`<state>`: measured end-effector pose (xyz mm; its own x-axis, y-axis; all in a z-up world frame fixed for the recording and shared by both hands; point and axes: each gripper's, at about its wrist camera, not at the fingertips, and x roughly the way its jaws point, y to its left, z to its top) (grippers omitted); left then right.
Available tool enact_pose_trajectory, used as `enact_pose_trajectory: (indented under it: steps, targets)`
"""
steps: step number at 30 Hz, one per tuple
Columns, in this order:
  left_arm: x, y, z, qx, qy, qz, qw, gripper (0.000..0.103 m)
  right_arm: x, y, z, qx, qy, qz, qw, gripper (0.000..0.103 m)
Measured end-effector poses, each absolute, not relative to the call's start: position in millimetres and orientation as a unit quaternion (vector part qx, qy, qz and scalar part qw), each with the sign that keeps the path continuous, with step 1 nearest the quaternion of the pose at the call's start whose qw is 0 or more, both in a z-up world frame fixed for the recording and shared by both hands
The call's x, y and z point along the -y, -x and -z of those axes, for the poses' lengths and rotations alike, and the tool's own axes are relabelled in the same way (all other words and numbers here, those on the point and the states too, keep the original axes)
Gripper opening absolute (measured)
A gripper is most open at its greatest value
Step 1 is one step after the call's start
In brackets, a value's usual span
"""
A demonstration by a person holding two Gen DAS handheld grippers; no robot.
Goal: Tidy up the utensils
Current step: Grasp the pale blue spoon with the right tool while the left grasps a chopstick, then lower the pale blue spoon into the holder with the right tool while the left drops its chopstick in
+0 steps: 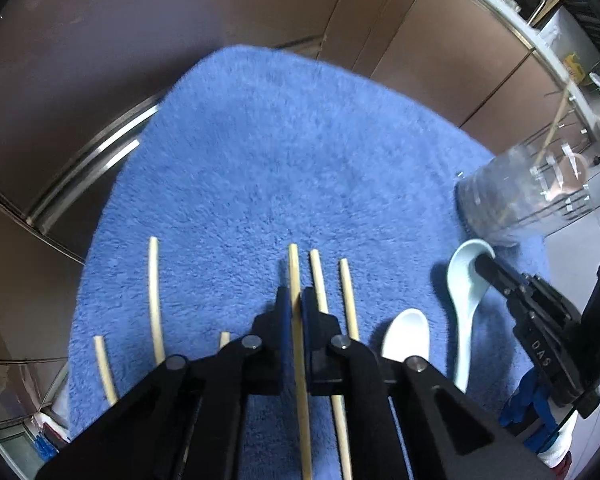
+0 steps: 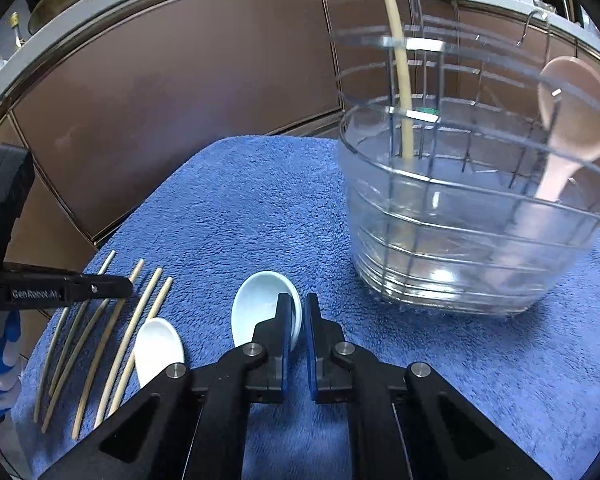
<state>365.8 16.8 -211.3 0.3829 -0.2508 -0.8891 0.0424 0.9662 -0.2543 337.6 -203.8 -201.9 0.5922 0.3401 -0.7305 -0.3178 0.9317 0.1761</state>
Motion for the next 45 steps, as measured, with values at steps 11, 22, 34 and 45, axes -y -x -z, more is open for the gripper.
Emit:
enact_pose_trajectory:
  steps: [11, 22, 34, 45]
  targets:
    - [-17, -294, 115, -0.424, 0.109, 0.123, 0.891, 0.004, 224, -265, 135, -0.329, -0.021, -0.173, 0.928, 0.006]
    - [8, -252, 46, -0.349, 0.142, 0.184, 0.908, 0.004, 271, -204, 65, -0.242, -0.022, -0.12, 0.963, 0.006]
    - [68, -283, -47, -0.226, 0.14, 0.23, 0.936, 0.004, 315, -255, -2, -0.116, -0.018, -0.012, 0.993, 0.006]
    - [129, -359, -30, -0.206, 0.111, 0.193, 0.953, 0.004, 318, -332, 26, -0.083, 0.017, 0.061, 0.994, 0.007]
